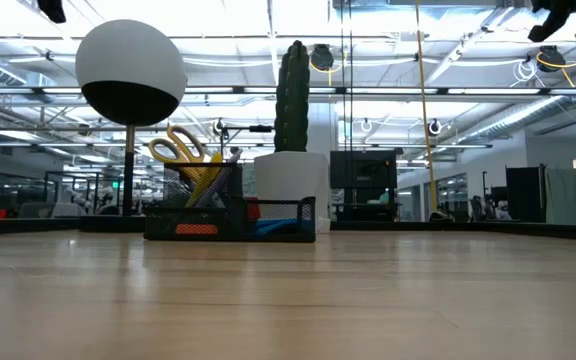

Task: Pick and place office supplies into organizer
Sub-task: Return to Home Position

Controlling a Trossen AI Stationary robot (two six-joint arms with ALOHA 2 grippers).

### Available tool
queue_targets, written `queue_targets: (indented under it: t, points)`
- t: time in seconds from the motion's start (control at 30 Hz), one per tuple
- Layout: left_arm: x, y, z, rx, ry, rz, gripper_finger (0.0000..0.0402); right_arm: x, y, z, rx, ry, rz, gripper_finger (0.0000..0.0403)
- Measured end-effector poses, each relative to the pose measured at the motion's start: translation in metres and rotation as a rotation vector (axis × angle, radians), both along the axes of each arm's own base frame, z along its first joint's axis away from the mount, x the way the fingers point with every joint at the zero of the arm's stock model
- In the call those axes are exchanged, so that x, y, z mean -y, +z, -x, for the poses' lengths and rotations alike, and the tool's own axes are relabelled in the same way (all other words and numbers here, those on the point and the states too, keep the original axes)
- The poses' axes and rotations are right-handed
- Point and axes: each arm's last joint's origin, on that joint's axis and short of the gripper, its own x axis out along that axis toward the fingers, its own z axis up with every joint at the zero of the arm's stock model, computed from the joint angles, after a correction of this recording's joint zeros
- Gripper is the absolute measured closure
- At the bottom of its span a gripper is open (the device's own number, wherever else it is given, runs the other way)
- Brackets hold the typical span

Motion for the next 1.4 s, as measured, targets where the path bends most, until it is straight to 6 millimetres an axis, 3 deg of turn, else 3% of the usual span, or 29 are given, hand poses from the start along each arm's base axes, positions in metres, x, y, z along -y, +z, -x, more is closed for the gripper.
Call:
queue_targets:
  t: [0.13, 0.3, 0.83, 1.13, 1.3, 1.4]
  points:
    - [-0.001, -0.004, 0.005, 0.028, 0.004, -0.004, 0.0231, -0.001, -0.01, 0.003, 0.054, 0.008, 0.058, 0.0303]
    - [0.0, -0.005, 0.004, 0.028, -0.024, -0.045, 0.0231, -0.002, -0.006, 0.016, 0.212, 0.023, 0.111, 0.0303]
    - [0.003, -0.007, 0.003, 0.047, -0.101, -0.051, 0.0231, -0.002, -0.007, 0.013, 0.175, 0.017, 0.117, 0.0303]
    - [0.008, -0.041, -0.016, 0.231, -0.13, -0.044, 0.0231, -0.002, -0.008, 0.012, 0.164, 0.021, 0.116, 0.0303]
    - [0.014, -0.077, -0.03, 0.178, -0.201, -0.123, 0.0231, -0.002, -0.008, 0.011, 0.159, 0.034, 0.109, 0.0303]
    - [0.012, -0.079, -0.029, 0.234, -0.172, -0.089, 0.0231, -0.002, -0.008, 0.011, 0.159, 0.033, 0.109, 0.0303]
